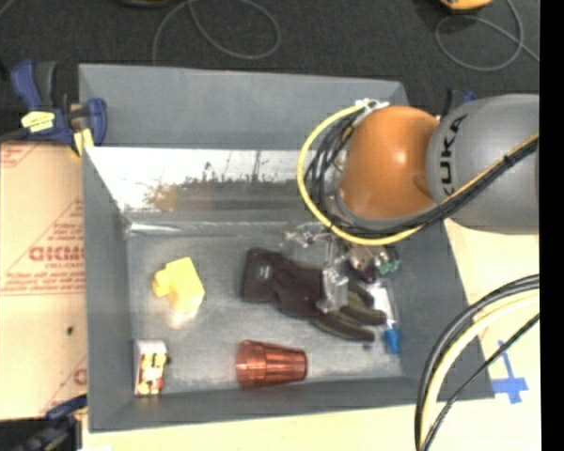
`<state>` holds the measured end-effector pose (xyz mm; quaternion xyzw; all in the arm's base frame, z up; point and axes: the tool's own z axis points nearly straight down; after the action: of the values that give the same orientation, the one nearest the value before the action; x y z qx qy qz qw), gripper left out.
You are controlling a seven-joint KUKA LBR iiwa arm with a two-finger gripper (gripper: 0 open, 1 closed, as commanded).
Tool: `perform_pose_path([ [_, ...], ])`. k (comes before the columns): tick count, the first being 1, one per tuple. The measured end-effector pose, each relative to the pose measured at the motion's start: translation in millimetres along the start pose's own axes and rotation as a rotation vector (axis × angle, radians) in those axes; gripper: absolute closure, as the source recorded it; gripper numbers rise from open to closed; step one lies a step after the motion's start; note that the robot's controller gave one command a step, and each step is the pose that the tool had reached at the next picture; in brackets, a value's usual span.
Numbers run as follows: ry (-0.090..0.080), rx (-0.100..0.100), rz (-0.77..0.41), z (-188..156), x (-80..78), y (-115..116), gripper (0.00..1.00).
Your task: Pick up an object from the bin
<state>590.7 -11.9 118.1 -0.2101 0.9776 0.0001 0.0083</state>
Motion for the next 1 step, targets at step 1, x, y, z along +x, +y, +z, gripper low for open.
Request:
perform_pose_path([
  [1, -0.001, 0.002, 0.294, 11.8, 8.8, -20.9, 0.0],
])
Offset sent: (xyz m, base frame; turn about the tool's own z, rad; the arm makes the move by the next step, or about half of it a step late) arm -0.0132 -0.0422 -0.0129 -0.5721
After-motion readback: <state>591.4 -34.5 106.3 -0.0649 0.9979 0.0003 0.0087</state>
